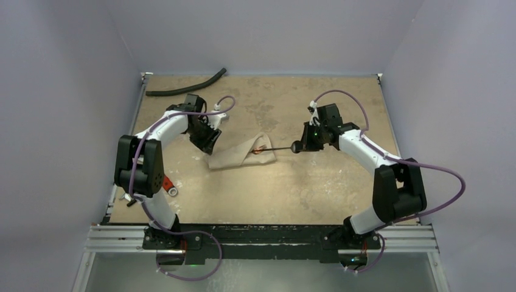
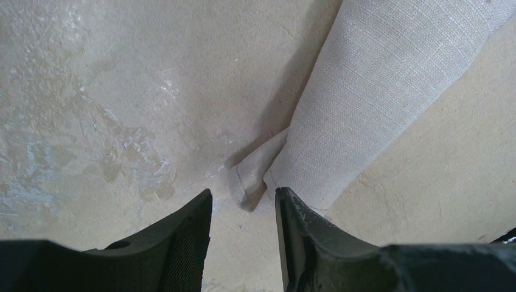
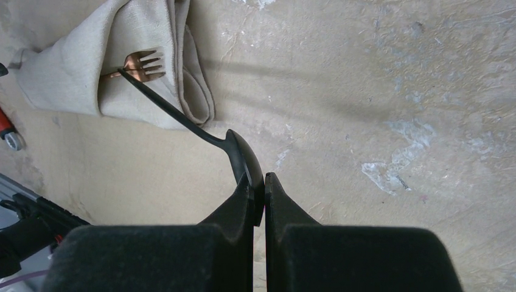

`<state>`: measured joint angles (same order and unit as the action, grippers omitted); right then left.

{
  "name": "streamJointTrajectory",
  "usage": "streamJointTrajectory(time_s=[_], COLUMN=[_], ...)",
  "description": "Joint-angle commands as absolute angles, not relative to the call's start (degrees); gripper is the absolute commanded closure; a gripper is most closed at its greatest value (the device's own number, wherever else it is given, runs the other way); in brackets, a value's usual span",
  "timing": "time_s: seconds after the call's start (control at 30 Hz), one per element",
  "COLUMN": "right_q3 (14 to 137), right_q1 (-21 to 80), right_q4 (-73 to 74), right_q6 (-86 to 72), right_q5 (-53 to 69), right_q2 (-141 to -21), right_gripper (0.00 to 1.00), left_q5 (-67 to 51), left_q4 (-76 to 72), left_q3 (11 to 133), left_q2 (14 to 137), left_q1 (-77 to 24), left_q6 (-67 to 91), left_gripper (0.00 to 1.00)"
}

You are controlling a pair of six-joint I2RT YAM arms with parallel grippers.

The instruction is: Fold the napkin into a case and place the utensils inside

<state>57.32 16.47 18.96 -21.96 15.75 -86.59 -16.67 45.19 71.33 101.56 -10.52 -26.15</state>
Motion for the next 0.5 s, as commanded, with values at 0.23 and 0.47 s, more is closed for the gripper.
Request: streamJointTrajectory(time_s=[0.23,0.47], right_q3=[61.26,61.5], right_q1=[16.81,18.83], right_q4=[14.41,13.06], right_q6=[-23.43,-24.28], right_q5=[19.33,20.17], right_q2=[-88.93,-90.01], right_gripper=[1.0,1.0], left_q5=[-14.49,-13.27], left_q4=[41.93,41.96], left_q3=[69.59,68.32], left_q2=[98.28,97.5], left_q1=[-12.33,-13.01], left_q6=[-26.62,-26.96], left_gripper=[0.58,0.58])
